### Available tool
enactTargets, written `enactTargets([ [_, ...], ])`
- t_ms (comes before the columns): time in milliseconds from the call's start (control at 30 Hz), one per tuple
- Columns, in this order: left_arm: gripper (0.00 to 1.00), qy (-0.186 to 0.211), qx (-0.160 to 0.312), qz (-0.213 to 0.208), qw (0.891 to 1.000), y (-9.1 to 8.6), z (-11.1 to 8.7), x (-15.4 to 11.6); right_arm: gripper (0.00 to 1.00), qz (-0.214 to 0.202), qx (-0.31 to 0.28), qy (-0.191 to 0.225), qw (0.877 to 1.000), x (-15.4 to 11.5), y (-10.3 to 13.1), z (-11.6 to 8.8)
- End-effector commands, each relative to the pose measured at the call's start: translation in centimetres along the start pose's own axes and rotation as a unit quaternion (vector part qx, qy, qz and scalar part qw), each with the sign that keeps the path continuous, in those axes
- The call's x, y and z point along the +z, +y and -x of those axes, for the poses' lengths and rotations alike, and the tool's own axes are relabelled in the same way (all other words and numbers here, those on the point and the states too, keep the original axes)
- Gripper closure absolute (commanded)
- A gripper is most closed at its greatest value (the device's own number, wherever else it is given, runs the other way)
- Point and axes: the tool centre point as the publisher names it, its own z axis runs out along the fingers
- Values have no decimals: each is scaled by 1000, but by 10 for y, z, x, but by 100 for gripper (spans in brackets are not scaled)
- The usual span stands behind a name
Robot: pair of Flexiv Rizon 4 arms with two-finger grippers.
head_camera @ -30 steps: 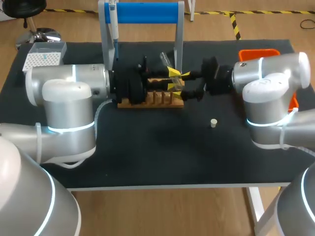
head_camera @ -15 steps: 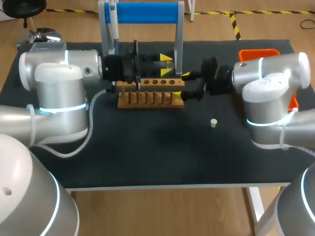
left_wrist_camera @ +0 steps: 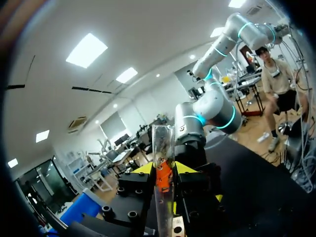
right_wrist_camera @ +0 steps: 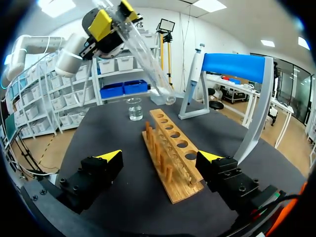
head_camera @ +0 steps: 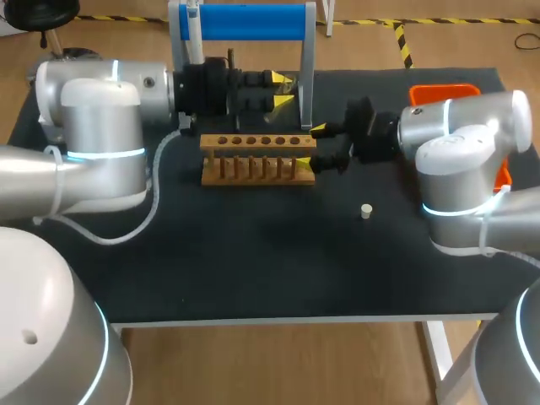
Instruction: Invert the test tube, pick up the pipette, mount the tip to pipette, aspirate from beaker and dispense into the tube, eject the tip, return the pipette, and cap with the stopper.
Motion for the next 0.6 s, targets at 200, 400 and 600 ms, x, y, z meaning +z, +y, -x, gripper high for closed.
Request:
enactTargets([
  [200,100,31,-70,-4,997,7,10,6,0,-1,0,0,1000,-1,0,0],
  [400,100,10,-115,-29,993,13,10,6,0,-1,0,0,1000,-1,0,0],
  [600,100,8,-143,-35,989,18,14,8,0,-1,0,0,1000,-1,0,0],
])
